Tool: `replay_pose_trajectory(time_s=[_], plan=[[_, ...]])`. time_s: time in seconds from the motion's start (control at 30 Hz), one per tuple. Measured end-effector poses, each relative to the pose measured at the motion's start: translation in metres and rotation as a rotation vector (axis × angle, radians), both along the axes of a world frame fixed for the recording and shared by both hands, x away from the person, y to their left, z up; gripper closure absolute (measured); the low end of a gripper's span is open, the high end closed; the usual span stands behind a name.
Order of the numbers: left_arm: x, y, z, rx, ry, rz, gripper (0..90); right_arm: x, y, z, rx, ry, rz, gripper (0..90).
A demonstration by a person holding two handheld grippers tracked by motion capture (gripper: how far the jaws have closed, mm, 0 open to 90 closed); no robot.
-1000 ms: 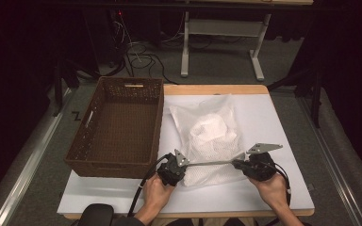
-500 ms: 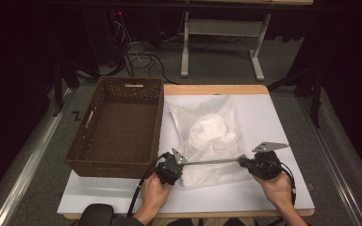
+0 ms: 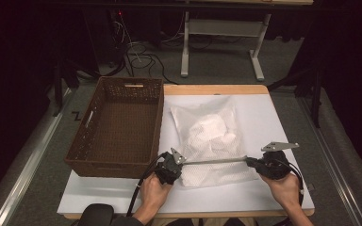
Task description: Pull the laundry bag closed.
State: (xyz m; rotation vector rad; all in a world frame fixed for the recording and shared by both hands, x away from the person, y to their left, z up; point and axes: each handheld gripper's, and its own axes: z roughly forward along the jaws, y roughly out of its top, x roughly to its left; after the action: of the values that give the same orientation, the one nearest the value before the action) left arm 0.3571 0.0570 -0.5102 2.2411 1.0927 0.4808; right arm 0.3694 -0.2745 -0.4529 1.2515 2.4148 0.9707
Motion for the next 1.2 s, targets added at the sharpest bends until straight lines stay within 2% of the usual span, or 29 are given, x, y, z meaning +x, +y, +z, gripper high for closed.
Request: replay_pose_trajectory(time_s=[0.23, 0.53, 0.6, 0.73, 0.83, 0.97, 1.2], plan=[[0.001, 0.001, 0.000, -0.003, 0.003, 0.002, 85.7, 0.005, -0.012, -0.004, -0.002, 0.008, -0.044, 88.1], [0.000, 0.000, 0.000, 0.004, -0.003, 0.001, 85.7, 0.012, -0.016, -0.007, 0.009, 0.017, -0.064, 88.1], [0.000, -0.001, 0.000, 0.017, -0.011, -0.004, 85.7, 0.012, -0.017, -0.007, 0.006, 0.021, -0.069, 88.1], [-0.004, -0.007, 0.000, 0.081, -0.051, -0.014, 85.7, 0.015, -0.017, -0.007, 0.008, 0.020, -0.074, 88.1], [-0.005, -0.008, 0.000, 0.095, -0.063, -0.015, 85.7, 0.017, -0.020, -0.007, 0.013, 0.026, -0.084, 88.1], [-0.008, -0.012, -0.001, 0.141, -0.093, -0.021, 85.8, 0.020, -0.020, -0.008, 0.010, 0.026, -0.086, 88.1], [-0.005, -0.011, -0.001, 0.146, -0.098, -0.020, 85.8, 0.021, -0.022, -0.011, 0.016, 0.035, -0.090, 88.1]])
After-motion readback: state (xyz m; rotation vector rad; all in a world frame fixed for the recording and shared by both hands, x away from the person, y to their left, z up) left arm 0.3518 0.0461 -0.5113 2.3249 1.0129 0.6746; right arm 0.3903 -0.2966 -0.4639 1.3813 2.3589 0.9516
